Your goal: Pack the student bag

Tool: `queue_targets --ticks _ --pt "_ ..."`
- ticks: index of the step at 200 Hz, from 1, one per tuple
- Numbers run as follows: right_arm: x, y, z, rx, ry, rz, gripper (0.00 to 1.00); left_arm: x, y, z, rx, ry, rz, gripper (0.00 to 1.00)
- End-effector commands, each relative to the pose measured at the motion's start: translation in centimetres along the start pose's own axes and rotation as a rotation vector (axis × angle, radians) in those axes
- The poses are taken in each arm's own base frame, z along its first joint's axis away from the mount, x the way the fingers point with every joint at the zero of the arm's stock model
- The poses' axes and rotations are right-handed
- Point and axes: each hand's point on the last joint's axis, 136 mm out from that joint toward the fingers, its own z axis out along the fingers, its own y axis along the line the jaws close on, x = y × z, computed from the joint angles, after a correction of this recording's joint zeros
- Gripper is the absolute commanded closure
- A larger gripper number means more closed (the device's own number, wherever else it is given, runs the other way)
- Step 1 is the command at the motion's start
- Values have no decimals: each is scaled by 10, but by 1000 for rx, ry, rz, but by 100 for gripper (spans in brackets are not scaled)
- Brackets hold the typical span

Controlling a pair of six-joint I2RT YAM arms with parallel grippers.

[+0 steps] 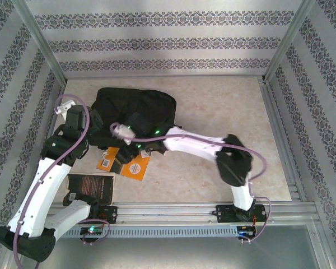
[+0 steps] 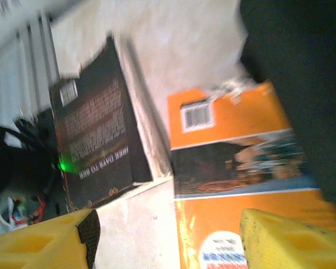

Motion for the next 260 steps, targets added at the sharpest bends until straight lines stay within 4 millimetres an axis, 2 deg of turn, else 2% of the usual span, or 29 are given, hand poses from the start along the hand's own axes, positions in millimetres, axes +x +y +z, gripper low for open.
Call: queue_targets --ticks 1,20,50,95,150,178,221,238,260 --pt "15 17 34 -33 103 -105 32 -11 32 -15 -105 -86 -9 20" --pt "20 10 64 25 158 -138 28 -17 36 -20 -110 -120 -3 20" --pt "21 1 90 38 190 -127 25 -16 28 -19 -67 -110 5 20" --pt "37 20 103 -48 249 -139 32 -13 21 -18 -19 -104 17 20" --pt "63 10 124 2 357 -158 35 -9 15 -16 14 -91 6 20" --pt "71 6 128 72 391 -218 50 -8 13 -15 26 -87 3 20" --pt "71 12 116 100 365 -281 83 -7 12 -13 27 -85 12 20" --pt "66 13 110 109 340 -291 100 -6 12 -12 24 -83 13 20" --pt "60 6 100 153 315 -286 100 -6 10 -11 28 -80 15 20"
